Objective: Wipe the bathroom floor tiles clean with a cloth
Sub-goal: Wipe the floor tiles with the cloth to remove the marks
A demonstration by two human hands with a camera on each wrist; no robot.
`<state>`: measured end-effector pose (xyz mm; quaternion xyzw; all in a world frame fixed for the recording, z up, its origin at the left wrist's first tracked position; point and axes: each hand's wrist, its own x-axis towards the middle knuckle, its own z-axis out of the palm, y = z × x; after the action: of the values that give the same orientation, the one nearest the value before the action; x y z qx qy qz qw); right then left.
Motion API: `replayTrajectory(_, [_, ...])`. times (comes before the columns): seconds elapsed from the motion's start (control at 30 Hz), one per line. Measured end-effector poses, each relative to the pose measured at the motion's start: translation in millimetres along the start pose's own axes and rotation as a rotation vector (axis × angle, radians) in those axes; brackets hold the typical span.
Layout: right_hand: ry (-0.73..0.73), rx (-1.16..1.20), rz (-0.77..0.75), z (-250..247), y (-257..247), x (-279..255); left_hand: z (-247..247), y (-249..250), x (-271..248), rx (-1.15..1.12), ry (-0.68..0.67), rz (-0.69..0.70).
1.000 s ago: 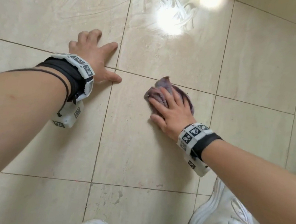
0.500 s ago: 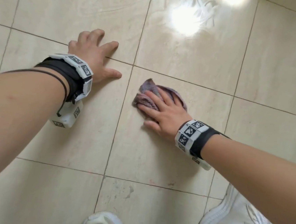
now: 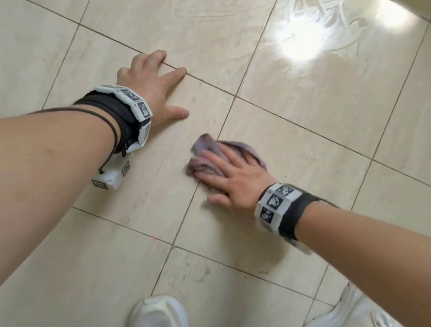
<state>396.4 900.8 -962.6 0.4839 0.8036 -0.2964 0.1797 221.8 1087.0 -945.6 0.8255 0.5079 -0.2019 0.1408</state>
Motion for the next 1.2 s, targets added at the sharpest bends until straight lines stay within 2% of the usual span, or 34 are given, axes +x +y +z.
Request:
replayTrajectory(0.07, [0.011, 0.011, 0.107, -17.5, 14.0, 7.6, -0.7, -1.4, 0.6, -0.006, -0.005, 0.002])
replayTrajectory(0.13, [0.025, 0.059, 0.158, -31.6, 6.7, 24.9, -1.2, -3.9, 0.7, 0.007, -0.010, 0.019])
replayTrajectory(0.23, [0.011, 0.049, 0.065, -29.8, -31.5, 44.2, -2.5, -11.6, 0.5, 0.013, -0.011, 0.042])
replayTrajectory(0.3, [-0.029, -0.007, -0.051, -12.7, -51.2, 37.6, -3.8, -16.9, 0.4, 0.008, -0.007, 0.037])
replayTrajectory(0.37, [-0.074, -0.024, -0.115, 0.4, -49.8, 18.6, -3.7, -19.7, 0.0, 0.009, 0.001, 0.030])
replayTrajectory(0.5, [-0.111, -0.016, -0.032, -8.9, -17.7, -5.1, -2.0, -20.8, 0.9, 0.018, 0.007, 0.033])
replayTrajectory(0.6, [-0.075, 0.018, 0.025, -22.5, -25.3, 15.9, -2.1, -22.7, 0.1, 0.019, 0.013, 0.046])
replayTrajectory(0.73, [-0.068, 0.025, -0.128, -19.9, -77.2, 51.0, 0.6, -30.8, -6.7, 0.007, 0.014, 0.038])
replayTrajectory(0.87, [-0.137, -0.057, -0.261, 1.7, -86.5, 35.3, 4.0, -32.3, -9.6, 0.014, 0.024, 0.033])
replayTrajectory(0.97, [-0.161, -0.069, -0.146, 1.0, -41.4, 4.9, 3.7, -24.3, -6.5, 0.015, 0.023, 0.009])
replayTrajectory(1.07, [-0.107, 0.024, 0.153, -20.3, 9.2, -8.1, 3.9, -11.7, -1.4, 0.019, 0.027, 0.012])
replayTrajectory(1.13, [-0.069, 0.094, 0.269, -29.0, 15.5, -6.1, 3.7, -2.2, 3.1, 0.017, 0.036, 0.022])
replayTrajectory(1.2, [-0.037, 0.146, 0.289, -23.8, 4.1, -4.7, 0.8, 7.7, 9.2, 0.016, 0.041, 0.038])
